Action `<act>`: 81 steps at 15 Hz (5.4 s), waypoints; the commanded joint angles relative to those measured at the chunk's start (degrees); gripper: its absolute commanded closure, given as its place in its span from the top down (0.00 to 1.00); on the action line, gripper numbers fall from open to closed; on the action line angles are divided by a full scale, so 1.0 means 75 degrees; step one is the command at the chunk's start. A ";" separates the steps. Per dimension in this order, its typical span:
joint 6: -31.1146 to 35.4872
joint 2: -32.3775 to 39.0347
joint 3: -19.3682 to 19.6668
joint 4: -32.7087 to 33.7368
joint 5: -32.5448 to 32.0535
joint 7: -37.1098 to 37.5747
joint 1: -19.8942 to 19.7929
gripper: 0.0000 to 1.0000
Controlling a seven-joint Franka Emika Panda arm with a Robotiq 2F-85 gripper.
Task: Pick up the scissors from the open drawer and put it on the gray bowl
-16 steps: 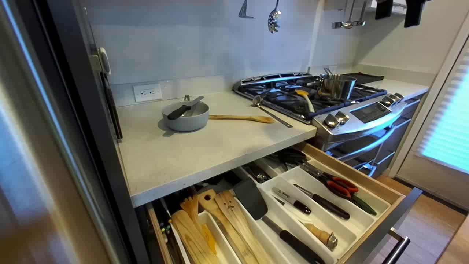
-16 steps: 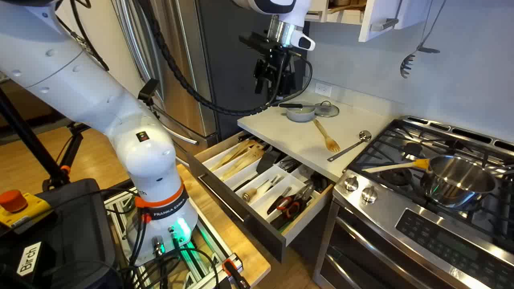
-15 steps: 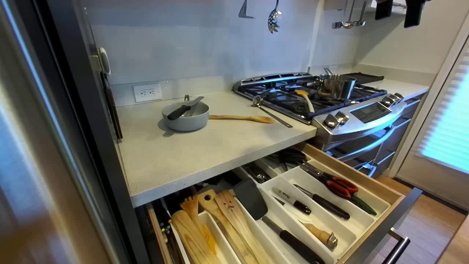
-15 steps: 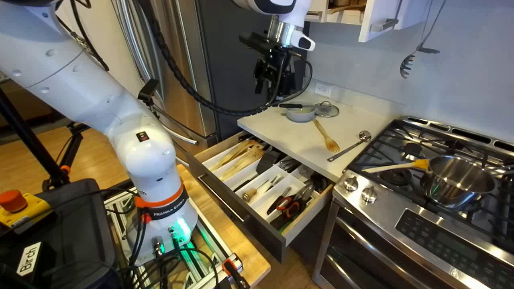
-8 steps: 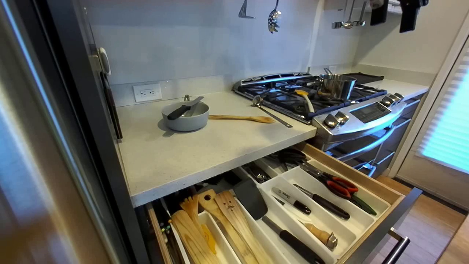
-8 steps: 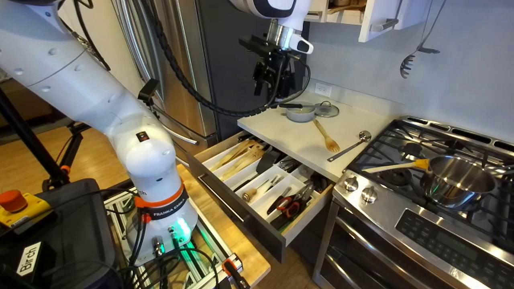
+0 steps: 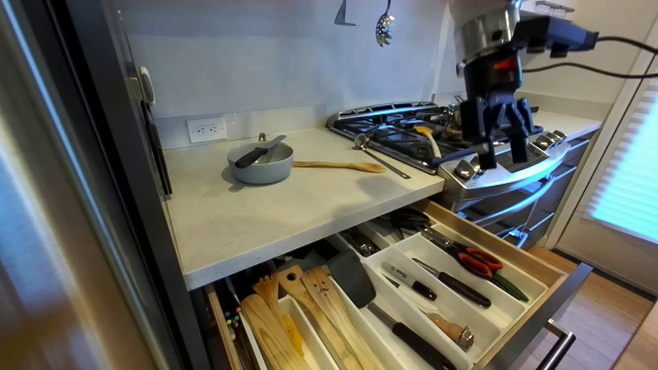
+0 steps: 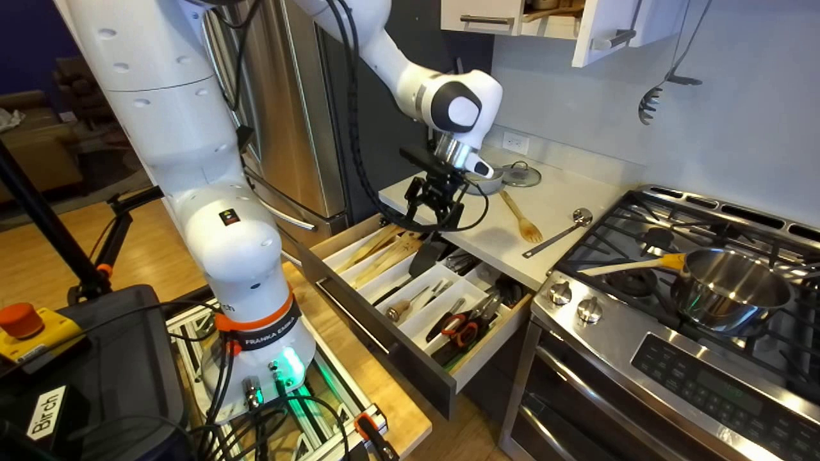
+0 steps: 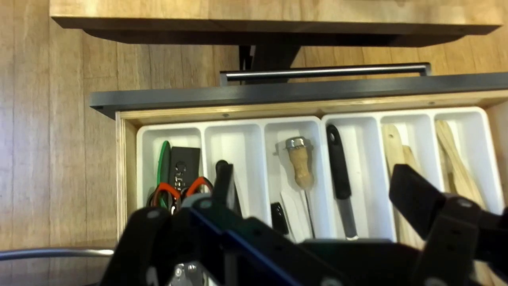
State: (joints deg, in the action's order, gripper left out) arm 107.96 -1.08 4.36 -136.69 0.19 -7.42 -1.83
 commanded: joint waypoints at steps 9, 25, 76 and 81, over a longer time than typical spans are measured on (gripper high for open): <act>0.2234 0.1325 -0.0104 -0.0425 -0.0822 -0.0098 -0.0170 1.00; 0.7160 0.0018 -0.0180 -0.2840 0.2693 -0.3825 -0.1253 1.00; 0.9395 0.4037 -0.2628 -0.1630 0.3708 -0.6038 -0.4135 0.07; 0.6963 0.2211 -0.2676 -0.2641 0.3426 -0.6388 -0.4330 0.07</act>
State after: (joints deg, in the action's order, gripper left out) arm 171.15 25.58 -14.65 -150.73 27.33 -52.09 -31.13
